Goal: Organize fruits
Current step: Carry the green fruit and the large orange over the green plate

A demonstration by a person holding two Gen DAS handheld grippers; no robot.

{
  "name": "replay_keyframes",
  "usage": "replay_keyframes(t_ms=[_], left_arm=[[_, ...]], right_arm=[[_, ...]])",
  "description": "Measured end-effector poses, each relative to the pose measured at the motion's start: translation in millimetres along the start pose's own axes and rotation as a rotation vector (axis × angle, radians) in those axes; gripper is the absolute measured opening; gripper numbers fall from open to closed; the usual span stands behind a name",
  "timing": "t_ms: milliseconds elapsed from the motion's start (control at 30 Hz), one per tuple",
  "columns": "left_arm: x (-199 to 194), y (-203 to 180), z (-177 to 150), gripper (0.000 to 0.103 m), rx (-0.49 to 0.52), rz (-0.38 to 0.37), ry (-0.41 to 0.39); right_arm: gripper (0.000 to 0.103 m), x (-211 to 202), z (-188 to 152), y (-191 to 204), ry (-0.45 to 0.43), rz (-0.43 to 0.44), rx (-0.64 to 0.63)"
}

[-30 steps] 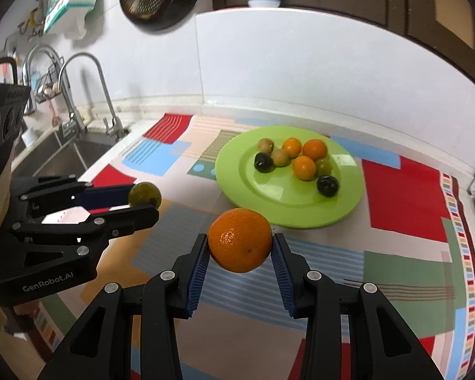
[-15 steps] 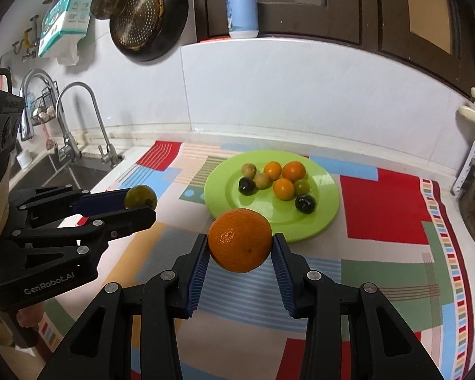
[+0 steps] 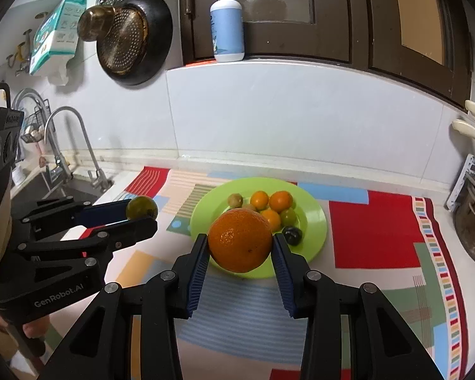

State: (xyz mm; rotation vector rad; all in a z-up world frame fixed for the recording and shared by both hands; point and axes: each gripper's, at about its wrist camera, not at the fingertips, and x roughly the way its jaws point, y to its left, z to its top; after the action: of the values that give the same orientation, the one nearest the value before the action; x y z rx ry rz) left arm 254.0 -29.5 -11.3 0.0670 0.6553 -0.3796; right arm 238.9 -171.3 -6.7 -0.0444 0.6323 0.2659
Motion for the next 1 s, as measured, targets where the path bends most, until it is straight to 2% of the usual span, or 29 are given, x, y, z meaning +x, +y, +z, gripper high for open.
replay_keyframes(t_ms=[300, 533, 1000], left_arm=[[21.7, 3.3, 8.4, 0.03, -0.023, 0.003, 0.018], [46.3, 7.4, 7.4, 0.03, -0.052, 0.005, 0.061], [95.1, 10.7, 4.7, 0.03, -0.061, -0.004, 0.134]], right_arm=[[0.041, 17.0, 9.0, -6.1, 0.002, -0.003, 0.016], [0.041, 34.4, 10.2, -13.5, 0.021, -0.004, 0.032], [0.041, 88.3, 3.4, -30.3, 0.115, 0.012, 0.064]])
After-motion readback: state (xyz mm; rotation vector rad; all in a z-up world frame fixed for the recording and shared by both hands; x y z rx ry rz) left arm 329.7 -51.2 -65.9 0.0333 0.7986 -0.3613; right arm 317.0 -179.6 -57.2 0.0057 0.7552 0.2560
